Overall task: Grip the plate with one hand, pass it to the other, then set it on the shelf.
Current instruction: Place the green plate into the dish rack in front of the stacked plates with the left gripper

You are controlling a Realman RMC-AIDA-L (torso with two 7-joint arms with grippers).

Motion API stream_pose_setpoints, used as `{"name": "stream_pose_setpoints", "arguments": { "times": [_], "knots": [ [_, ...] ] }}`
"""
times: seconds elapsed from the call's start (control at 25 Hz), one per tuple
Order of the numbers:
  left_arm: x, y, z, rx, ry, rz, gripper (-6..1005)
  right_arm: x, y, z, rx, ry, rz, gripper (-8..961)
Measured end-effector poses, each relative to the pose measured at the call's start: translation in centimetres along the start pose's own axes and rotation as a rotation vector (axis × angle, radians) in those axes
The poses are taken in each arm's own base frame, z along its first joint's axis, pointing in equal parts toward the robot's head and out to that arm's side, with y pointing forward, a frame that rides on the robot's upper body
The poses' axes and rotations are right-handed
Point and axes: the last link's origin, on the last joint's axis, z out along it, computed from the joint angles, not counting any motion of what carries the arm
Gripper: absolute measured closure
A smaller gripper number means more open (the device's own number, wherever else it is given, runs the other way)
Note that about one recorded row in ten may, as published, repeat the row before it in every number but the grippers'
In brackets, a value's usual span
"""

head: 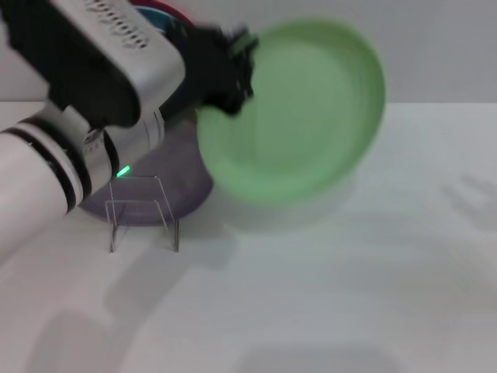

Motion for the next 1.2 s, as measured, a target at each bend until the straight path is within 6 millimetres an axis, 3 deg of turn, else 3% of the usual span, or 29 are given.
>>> {"name": "stream_pose_setpoints", "arguments": {
  "times": [0.16, 0.2, 0.36, 0.48, 0.52, 0.56, 0.6, 0.68, 0.88, 1.04, 1.2],
  "knots": [
    [0.7, 0.0, -1.0, 0.15, 0.136, 0.076, 935, 0.6, -1.0, -1.4, 0.024, -0.068, 0.041, 380],
    [1.2, 0.9, -2.3, 0.303, 0.281, 0.155, 935, 1.0, -1.3, -1.8, 0.036, -0.088, 0.055, 374],
    [0.3, 2.5, -4.0, 0.412, 0.452, 0.193, 934, 1.4, -1.4, -1.9, 0.038, -0.087, 0.052, 374],
    [-1.4, 3.4, -5.6, 0.424, 0.609, 0.184, 934, 1.8, -1.4, -1.7, 0.031, -0.085, 0.055, 375],
    [-3.3, 3.2, -6.7, 0.41, 0.682, 0.14, 934, 2.0, -1.3, -1.5, 0.02, -0.082, 0.047, 375],
    [-3.3, 3.2, -6.7, 0.41, 0.682, 0.14, 934, 2.0, -1.3, -1.5, 0.02, -0.082, 0.047, 375],
    [-5.4, 2.2, -7.6, 0.413, 0.725, 0.087, 934, 2.1, -1.1, -1.5, 0.009, -0.081, 0.027, 375],
    [-6.3, 1.8, -7.8, 0.414, 0.731, 0.072, 936, 2.2, -1.1, -1.5, 0.004, -0.081, 0.02, 375],
    [-11.8, 0.4, -8.6, 0.413, 0.736, 0.129, 940, 2.8, -0.6, -1.2, -0.027, -0.074, -0.002, 374],
    [-14.1, -0.2, -8.5, 0.366, 0.703, 0.216, 940, 2.9, -0.1, -0.6, -0.07, -0.061, -0.019, 375],
    [-14.6, -0.9, -8.4, 0.34, 0.676, 0.252, 940, 3.2, 0.4, 0.0, -0.1, -0.041, -0.022, 374]
  ]
}}
